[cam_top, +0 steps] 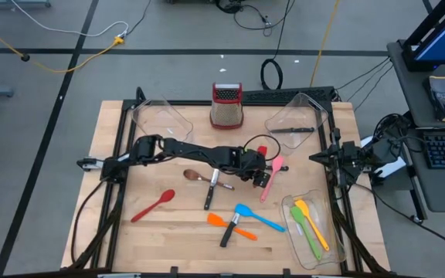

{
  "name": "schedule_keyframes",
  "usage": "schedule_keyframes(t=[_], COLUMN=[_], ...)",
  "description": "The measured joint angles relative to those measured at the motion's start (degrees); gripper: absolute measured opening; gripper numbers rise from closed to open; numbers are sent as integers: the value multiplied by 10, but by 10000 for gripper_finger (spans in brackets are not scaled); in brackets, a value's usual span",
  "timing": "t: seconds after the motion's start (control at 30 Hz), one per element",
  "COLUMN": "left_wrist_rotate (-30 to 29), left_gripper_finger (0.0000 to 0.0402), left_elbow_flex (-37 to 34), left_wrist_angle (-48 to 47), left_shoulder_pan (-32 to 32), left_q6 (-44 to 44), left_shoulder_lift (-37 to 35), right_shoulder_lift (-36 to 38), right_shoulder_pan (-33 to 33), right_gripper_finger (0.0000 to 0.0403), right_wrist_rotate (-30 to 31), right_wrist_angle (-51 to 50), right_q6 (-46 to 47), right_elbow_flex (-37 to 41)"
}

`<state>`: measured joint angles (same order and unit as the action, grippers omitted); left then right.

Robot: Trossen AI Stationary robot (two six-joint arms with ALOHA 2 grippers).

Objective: Pick & Place Kitchen Items
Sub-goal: Put the red spatula into the bottom transparent bin

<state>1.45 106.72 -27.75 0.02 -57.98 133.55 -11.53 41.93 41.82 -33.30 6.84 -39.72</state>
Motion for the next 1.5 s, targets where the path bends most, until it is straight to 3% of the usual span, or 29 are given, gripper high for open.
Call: schedule_keyframes(t=[0.2,0.5,0.63,0.9,1.27,1.5], left_wrist_rotate=[32,32,32,38,38,-84], left_gripper_finger=[243,231,177,25,24,23], left_elbow_flex=[0,0,0,0,-1,-1], left_wrist_angle=[23,26,25,26,15,-45], left_shoulder_pan=[4,10,10,14,13,-2], left_q6=[-12,-25,-26,-29,-37,-40], left_shoulder_lift=[21,20,20,20,3,-80], right_shoulder_lift=[0,0,0,0,0,0], right_shoulder_pan=[0,0,0,0,0,0], right_gripper_finger=[0,0,0,0,0,0], right_wrist_rotate=[0,0,-1,-1,-1,-1], right_wrist_angle=[0,0,0,0,0,-1], right_q6=[0,0,0,0,0,0], right_elbow_flex=[0,0,0,0,0,0])
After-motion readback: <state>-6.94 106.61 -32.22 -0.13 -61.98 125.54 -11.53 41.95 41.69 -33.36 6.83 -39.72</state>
